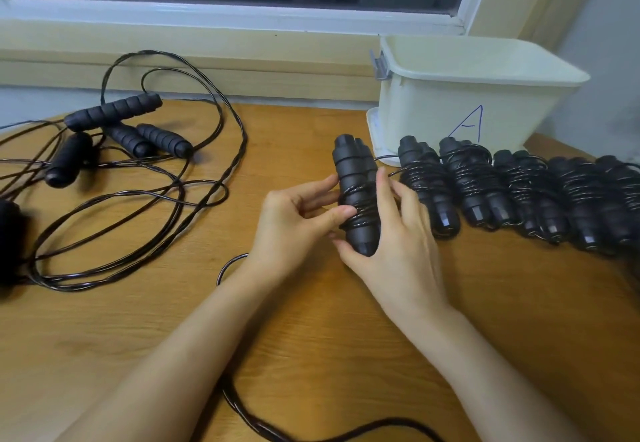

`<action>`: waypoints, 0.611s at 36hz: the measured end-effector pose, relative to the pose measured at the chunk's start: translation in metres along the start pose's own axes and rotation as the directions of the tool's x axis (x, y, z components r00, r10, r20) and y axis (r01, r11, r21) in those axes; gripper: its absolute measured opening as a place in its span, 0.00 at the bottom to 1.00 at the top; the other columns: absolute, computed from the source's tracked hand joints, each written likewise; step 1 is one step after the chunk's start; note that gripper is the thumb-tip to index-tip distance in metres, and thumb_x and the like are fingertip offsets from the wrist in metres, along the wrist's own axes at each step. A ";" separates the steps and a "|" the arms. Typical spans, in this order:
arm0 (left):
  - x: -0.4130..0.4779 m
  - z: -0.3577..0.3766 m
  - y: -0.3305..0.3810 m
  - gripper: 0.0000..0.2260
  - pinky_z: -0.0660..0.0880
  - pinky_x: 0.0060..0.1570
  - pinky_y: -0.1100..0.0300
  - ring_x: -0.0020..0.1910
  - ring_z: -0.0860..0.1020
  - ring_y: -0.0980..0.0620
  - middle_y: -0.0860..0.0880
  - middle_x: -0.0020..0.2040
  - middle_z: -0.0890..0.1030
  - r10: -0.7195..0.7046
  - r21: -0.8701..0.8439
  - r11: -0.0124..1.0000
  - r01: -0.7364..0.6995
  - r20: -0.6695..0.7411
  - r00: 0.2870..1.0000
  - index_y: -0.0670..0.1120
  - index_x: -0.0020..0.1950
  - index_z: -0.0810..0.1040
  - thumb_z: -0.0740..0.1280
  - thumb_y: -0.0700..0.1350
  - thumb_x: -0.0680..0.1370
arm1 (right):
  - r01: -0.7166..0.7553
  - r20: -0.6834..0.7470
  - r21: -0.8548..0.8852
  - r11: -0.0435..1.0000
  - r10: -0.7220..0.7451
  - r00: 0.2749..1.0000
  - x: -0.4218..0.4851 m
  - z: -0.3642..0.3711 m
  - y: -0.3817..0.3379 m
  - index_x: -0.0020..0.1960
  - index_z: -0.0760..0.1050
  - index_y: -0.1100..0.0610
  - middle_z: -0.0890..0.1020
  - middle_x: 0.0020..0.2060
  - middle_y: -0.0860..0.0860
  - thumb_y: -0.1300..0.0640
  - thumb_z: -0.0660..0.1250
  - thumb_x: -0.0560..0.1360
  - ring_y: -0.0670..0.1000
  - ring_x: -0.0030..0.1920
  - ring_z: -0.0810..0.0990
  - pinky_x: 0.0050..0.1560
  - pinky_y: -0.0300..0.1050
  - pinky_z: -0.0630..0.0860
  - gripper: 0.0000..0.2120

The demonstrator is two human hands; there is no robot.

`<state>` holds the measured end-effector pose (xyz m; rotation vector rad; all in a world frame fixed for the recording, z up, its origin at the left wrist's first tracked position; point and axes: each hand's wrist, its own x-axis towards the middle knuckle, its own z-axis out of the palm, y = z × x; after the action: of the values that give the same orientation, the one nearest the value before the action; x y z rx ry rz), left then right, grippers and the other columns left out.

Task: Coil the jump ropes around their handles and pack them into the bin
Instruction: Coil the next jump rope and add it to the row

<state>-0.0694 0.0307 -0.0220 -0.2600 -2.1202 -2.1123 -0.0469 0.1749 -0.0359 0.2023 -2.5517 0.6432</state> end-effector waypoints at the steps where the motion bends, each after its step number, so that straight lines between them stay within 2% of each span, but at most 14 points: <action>1: 0.000 -0.001 0.000 0.26 0.79 0.41 0.66 0.51 0.84 0.54 0.43 0.56 0.83 0.005 -0.011 1.000 -0.005 0.009 1.000 0.40 0.66 0.76 0.74 0.39 0.68 | -0.005 0.003 0.042 0.999 0.005 1.000 0.000 0.000 0.001 0.78 0.59 0.58 0.72 0.67 0.55 0.42 0.75 0.68 0.56 0.64 0.73 0.55 0.44 0.73 0.47; 5: 0.001 -0.002 0.003 0.25 0.79 0.50 0.63 0.54 0.83 0.54 0.47 0.58 0.83 0.058 -0.012 0.998 -0.057 0.066 0.996 0.47 0.65 0.75 0.73 0.40 0.68 | -0.025 -0.008 0.255 0.967 0.028 1.000 0.003 0.000 0.004 0.79 0.57 0.57 0.72 0.68 0.53 0.47 0.74 0.71 0.51 0.67 0.71 0.62 0.34 0.65 0.43; 7: 0.001 -0.004 0.003 0.23 0.78 0.52 0.64 0.53 0.83 0.55 0.51 0.56 0.83 0.079 0.012 0.997 -0.081 0.084 0.993 0.47 0.64 0.76 0.72 0.40 0.70 | -0.040 -0.026 0.362 0.931 0.053 0.998 0.003 0.001 0.005 0.79 0.58 0.58 0.73 0.67 0.52 0.53 0.76 0.71 0.47 0.66 0.70 0.62 0.25 0.61 0.42; 9: 0.002 -0.006 0.003 0.21 0.78 0.55 0.62 0.54 0.83 0.53 0.51 0.55 0.84 0.102 0.034 0.994 -0.105 0.091 0.991 0.46 0.64 0.77 0.71 0.41 0.71 | -0.060 -0.020 0.450 0.891 0.078 0.997 0.004 0.001 0.005 0.78 0.59 0.57 0.73 0.66 0.50 0.56 0.77 0.71 0.42 0.65 0.69 0.61 0.21 0.59 0.42; 12: 0.002 -0.008 0.003 0.18 0.78 0.55 0.62 0.54 0.83 0.54 0.53 0.56 0.84 0.109 -0.013 0.994 -0.108 0.058 0.992 0.47 0.60 0.80 0.72 0.41 0.70 | -0.115 0.047 0.620 0.776 0.110 0.993 0.003 -0.002 0.004 0.79 0.58 0.52 0.73 0.68 0.45 0.56 0.76 0.72 0.36 0.66 0.70 0.62 0.25 0.63 0.41; 15: 0.004 -0.011 0.003 0.19 0.77 0.52 0.63 0.50 0.82 0.55 0.51 0.55 0.84 0.117 -0.048 0.992 -0.117 0.006 0.993 0.47 0.59 0.79 0.73 0.41 0.68 | -0.137 0.094 0.709 0.691 0.100 0.991 0.000 -0.003 -0.001 0.79 0.58 0.49 0.75 0.67 0.43 0.51 0.73 0.71 0.40 0.68 0.71 0.67 0.36 0.67 0.41; 17: 0.005 -0.013 0.001 0.23 0.77 0.53 0.60 0.49 0.81 0.55 0.51 0.55 0.82 0.100 -0.069 0.993 -0.100 0.002 0.995 0.47 0.62 0.76 0.73 0.42 0.67 | -0.139 0.113 0.746 0.651 0.083 0.990 -0.001 -0.004 -0.003 0.79 0.58 0.50 0.75 0.65 0.42 0.52 0.72 0.71 0.41 0.68 0.72 0.67 0.40 0.69 0.40; 19: 0.007 -0.015 -0.001 0.28 0.78 0.55 0.60 0.51 0.80 0.55 0.50 0.57 0.80 0.054 -0.113 0.992 -0.050 0.028 0.998 0.47 0.68 0.72 0.72 0.41 0.68 | -0.153 0.142 0.780 0.607 0.067 0.988 0.000 -0.004 -0.003 0.79 0.58 0.52 0.75 0.66 0.42 0.54 0.72 0.71 0.41 0.68 0.73 0.66 0.39 0.69 0.40; 22: 0.008 -0.017 -0.004 0.34 0.76 0.60 0.60 0.62 0.78 0.55 0.47 0.65 0.78 -0.047 -0.116 0.991 0.063 0.138 0.989 0.45 0.77 0.63 0.72 0.44 0.74 | -0.177 0.187 0.811 0.558 0.038 0.982 -0.001 -0.006 -0.002 0.79 0.57 0.54 0.73 0.69 0.41 0.55 0.71 0.73 0.39 0.70 0.70 0.67 0.36 0.68 0.39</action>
<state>-0.0788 0.0136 -0.0243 -0.3718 -2.0972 -2.3199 -0.0428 0.1763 -0.0309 0.4179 -2.1768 1.9333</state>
